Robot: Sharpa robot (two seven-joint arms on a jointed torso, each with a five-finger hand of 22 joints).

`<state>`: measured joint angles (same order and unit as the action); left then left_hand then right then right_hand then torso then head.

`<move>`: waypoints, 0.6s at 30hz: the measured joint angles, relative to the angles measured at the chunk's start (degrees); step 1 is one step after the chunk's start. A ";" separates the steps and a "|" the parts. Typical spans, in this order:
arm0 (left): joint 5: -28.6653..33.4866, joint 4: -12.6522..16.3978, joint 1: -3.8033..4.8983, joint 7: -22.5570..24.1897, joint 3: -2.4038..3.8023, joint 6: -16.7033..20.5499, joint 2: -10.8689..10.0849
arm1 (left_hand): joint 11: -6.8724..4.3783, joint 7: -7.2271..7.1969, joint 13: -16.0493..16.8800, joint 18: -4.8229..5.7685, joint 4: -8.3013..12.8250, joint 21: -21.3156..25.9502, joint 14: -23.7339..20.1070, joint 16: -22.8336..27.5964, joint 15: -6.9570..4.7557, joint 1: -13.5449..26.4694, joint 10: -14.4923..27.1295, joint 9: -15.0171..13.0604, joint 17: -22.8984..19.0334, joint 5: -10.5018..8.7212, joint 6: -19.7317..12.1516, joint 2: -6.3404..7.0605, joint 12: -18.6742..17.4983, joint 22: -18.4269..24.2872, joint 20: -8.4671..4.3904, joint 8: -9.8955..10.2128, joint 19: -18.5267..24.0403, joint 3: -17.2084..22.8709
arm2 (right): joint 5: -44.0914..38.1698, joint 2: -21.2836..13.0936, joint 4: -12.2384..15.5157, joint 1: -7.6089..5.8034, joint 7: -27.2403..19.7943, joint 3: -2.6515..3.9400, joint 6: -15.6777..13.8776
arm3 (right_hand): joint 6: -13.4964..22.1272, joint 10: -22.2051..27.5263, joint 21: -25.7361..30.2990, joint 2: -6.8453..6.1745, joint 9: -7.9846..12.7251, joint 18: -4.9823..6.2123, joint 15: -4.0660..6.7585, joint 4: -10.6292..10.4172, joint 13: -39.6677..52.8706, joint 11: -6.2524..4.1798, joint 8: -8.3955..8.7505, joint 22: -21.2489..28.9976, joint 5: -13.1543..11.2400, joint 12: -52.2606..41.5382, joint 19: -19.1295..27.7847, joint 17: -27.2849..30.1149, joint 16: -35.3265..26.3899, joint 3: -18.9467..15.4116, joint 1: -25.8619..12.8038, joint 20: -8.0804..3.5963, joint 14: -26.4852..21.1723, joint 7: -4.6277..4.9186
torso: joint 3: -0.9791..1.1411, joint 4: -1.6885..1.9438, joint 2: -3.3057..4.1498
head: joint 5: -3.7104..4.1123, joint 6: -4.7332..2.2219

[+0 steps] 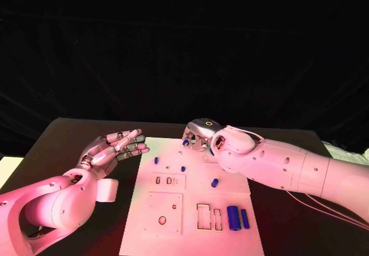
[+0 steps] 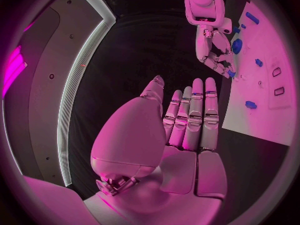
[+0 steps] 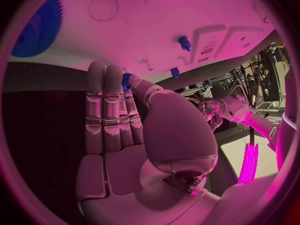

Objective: Assemble the parts on the task board

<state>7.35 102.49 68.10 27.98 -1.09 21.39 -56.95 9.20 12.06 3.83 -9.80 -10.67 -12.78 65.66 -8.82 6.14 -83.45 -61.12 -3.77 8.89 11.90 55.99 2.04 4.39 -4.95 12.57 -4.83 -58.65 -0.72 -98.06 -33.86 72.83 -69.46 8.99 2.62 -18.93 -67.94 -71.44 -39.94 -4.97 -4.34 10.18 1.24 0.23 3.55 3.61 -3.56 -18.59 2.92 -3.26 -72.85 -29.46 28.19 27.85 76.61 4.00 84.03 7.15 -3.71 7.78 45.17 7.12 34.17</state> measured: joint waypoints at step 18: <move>0.00 0.13 0.03 -0.04 0.00 -0.10 0.09 | 0.00 0.00 0.00 0.00 0.00 0.00 0.00 0.00 0.00 0.00 0.00 0.00 -0.01 0.00 0.00 0.00 0.00 -0.01 0.00 0.00 0.00 0.00 | -0.17 2.70 -2.93 0.09 0.18 -0.01 1.14 | 0.27 0.21 -0.50 -0.62 0.02 0.00 0.00 -0.33 -0.03 0.21 0.05 -0.24 0.19 0.09 0.14 -0.43 0.55 0.32 -0.62 0.14 0.00 0.09 | -0.03 0.00 -0.02 | -0.33 0.42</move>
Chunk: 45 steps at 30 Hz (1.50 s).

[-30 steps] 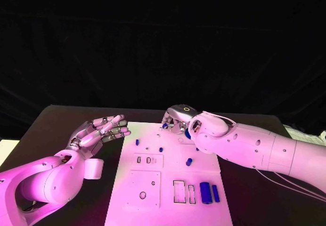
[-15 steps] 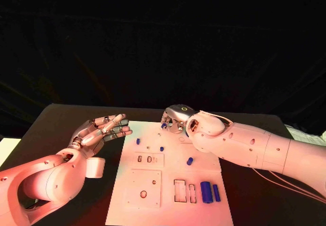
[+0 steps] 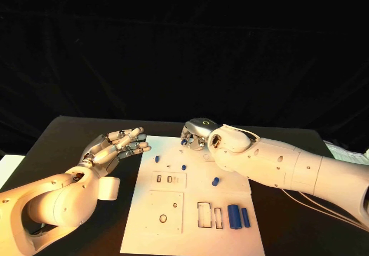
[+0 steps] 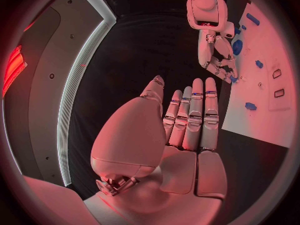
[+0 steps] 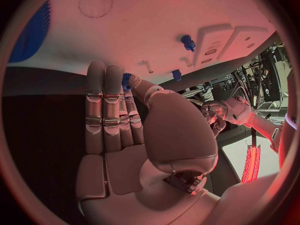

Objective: Assemble the parts on the task board

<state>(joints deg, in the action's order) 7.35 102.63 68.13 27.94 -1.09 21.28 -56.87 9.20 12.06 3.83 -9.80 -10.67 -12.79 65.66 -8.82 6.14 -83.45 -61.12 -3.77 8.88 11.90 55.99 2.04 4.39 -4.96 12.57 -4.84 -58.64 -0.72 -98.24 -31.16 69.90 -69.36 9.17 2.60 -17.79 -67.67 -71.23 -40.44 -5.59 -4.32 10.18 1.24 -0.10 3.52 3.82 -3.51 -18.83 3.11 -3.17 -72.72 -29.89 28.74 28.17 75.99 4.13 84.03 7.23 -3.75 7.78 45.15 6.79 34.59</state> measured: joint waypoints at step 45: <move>-1.20 -3.33 0.00 -1.88 -0.20 -0.25 3.68 | -0.82 -0.61 0.00 0.00 1.10 0.27 1.74 0.67 -0.52 -0.30 -2.27 0.00 1.12 0.00 2.07 -0.92 -0.23 0.35 -0.69 0.24 -1.57 0.15 | 15.88 -19.48 17.44 -0.12 1.64 0.62 -4.06 | 9.30 -12.14 -32.68 -5.65 0.40 -4.04 1.76 -9.45 13.01 -2.96 -0.55 -40.10 8.09 -15.13 -7.94 -30.59 34.65 -17.65 1.60 -1.77 0.10 -0.95 | 1.76 -3.24 -1.72 | -0.98 -0.64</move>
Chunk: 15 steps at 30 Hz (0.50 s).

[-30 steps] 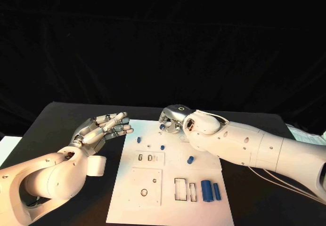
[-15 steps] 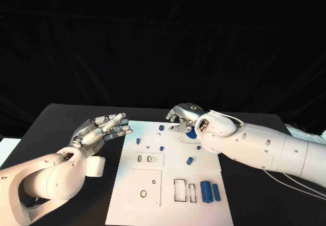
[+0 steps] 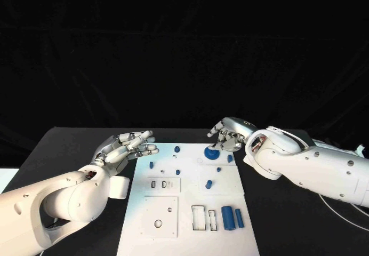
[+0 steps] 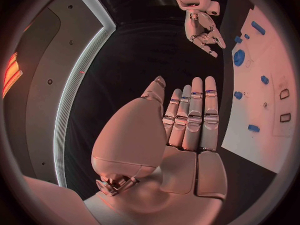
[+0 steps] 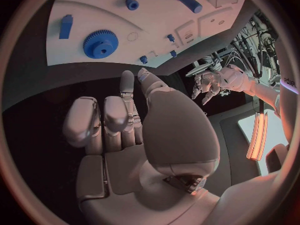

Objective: Assemble the parts on the task board

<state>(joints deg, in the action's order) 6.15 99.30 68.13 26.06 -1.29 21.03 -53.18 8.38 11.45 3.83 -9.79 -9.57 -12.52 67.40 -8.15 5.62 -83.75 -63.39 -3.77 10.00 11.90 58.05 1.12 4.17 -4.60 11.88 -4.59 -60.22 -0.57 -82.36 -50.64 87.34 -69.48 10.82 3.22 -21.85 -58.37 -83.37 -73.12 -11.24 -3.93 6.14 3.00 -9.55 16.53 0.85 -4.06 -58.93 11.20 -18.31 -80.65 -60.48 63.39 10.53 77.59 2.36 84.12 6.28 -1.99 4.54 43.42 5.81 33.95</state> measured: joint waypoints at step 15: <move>-1.76 -2.91 -0.26 -1.85 -0.34 0.20 2.32 | 0.00 -0.20 0.00 0.00 0.00 0.00 0.00 0.00 0.00 0.00 0.00 0.00 0.10 0.00 0.20 0.00 0.00 0.00 -0.02 0.00 -0.38 0.00 | 3.62 3.94 -7.97 0.29 2.95 -0.42 3.44 | 1.48 4.56 -6.86 1.40 -0.01 -0.94 -0.01 -5.63 24.55 0.69 0.00 -9.62 0.61 -16.80 -0.28 -12.52 12.30 -7.92 3.44 0.95 0.00 0.66 | 1.69 -1.04 -0.92 | -0.32 0.30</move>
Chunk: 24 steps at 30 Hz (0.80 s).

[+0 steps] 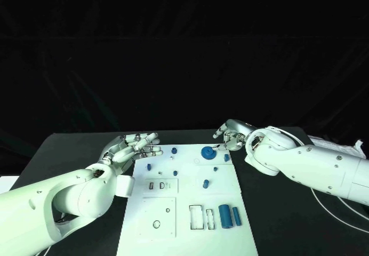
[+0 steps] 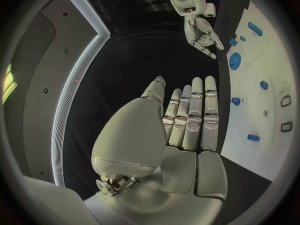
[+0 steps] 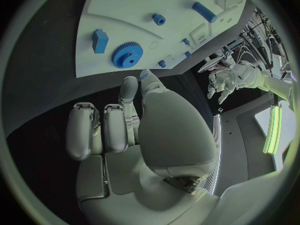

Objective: Assemble the parts on the task board

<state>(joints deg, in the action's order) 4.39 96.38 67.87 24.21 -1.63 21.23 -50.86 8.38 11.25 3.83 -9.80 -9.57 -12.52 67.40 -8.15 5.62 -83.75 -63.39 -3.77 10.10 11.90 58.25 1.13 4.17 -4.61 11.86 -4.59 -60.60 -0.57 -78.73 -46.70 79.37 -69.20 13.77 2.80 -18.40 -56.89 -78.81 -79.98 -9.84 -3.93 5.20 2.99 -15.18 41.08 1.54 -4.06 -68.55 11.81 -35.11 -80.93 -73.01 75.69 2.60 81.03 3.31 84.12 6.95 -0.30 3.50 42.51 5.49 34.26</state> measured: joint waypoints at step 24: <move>-0.18 0.54 -0.14 -0.55 -0.04 -0.01 -1.26 | 0.01 0.00 0.00 0.00 0.16 -0.01 -0.01 0.22 0.01 0.00 0.01 0.00 0.04 0.00 0.00 0.00 0.00 0.11 0.00 0.21 0.00 -0.16 | -6.07 2.91 -2.42 2.15 1.03 -0.12 1.08 | -1.05 -5.44 -3.15 0.62 -0.06 -0.94 -0.84 -0.63 33.87 0.94 -0.06 -5.90 1.49 -45.10 -1.46 -1.94 13.43 -3.47 0.90 0.99 0.00 0.65 | 0.40 0.66 1.46 | 0.59 0.90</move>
<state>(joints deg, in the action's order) 4.21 96.93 67.72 23.66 -1.67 21.22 -52.12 8.39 11.25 3.83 -9.80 -9.41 -12.53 67.40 -7.93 5.62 -83.75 -63.38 -3.78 10.14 11.90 58.25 1.13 4.17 -4.50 11.86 -4.38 -60.60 -0.73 -84.80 -43.79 76.95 -67.05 14.80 2.68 -17.32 -57.95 -84.25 -83.13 -9.22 -3.99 4.26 2.15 -15.80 74.95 2.48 -4.12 -74.45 13.31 -80.21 -82.39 -74.94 89.12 -0.87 81.93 4.31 84.12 7.60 0.09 4.16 43.96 6.08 35.15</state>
